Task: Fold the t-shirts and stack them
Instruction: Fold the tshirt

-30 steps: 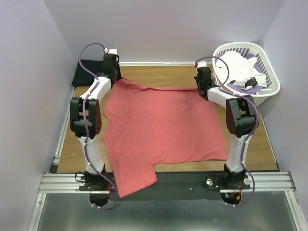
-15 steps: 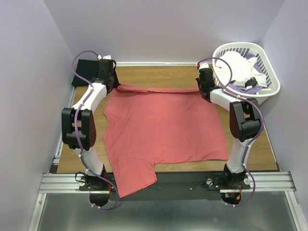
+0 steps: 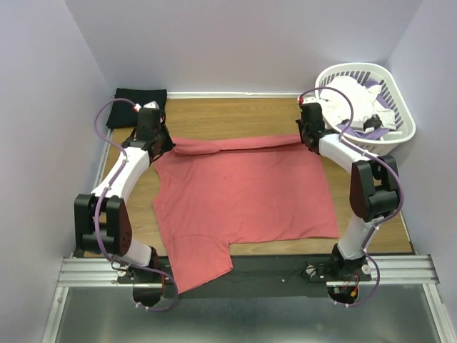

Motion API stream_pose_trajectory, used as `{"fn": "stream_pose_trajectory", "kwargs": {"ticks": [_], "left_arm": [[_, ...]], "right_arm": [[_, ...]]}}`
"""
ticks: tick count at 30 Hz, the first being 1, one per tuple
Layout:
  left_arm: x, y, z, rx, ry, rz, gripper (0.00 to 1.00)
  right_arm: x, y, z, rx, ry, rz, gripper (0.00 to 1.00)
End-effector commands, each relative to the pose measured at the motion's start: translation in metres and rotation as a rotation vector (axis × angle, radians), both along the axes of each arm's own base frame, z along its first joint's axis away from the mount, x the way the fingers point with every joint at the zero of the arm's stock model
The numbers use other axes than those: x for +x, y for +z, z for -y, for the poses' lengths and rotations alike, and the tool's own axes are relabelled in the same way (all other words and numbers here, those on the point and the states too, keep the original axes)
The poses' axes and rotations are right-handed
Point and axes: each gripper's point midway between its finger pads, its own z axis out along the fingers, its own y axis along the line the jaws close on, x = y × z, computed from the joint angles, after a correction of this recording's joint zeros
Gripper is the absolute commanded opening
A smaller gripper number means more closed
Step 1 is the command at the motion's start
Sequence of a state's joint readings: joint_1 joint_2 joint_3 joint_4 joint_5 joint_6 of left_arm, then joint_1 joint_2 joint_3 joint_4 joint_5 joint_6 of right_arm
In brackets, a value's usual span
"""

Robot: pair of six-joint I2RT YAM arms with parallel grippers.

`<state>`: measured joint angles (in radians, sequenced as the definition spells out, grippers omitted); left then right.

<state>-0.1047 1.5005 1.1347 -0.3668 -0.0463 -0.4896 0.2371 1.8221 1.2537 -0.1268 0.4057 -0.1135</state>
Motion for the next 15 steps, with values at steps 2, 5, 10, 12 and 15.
{"fn": "stream_pose_trajectory", "kwargs": {"ticks": [2, 5, 10, 12, 15], "left_arm": [[-0.025, 0.013, 0.011, -0.103, 0.0, 0.013, 0.0], [-0.033, 0.024, 0.013, -0.132, 0.007, 0.036, 0.0], [-0.049, 0.024, 0.015, -0.162, 0.007, 0.028, 0.0], [-0.055, 0.017, 0.016, -0.167, 0.004, 0.012, 0.0], [-0.066, 0.004, 0.018, -0.181, 0.002, -0.015, 0.0]], "right_arm": [[-0.025, -0.009, 0.009, 0.012, -0.047, -0.066, 0.01], [-0.031, -0.007, 0.012, 0.016, -0.072, -0.069, 0.01], [-0.039, -0.012, 0.013, 0.049, -0.119, -0.076, 0.01], [-0.043, -0.017, 0.014, 0.052, -0.131, -0.087, 0.01], [-0.05, -0.028, 0.017, 0.048, -0.159, -0.113, 0.01]]}}
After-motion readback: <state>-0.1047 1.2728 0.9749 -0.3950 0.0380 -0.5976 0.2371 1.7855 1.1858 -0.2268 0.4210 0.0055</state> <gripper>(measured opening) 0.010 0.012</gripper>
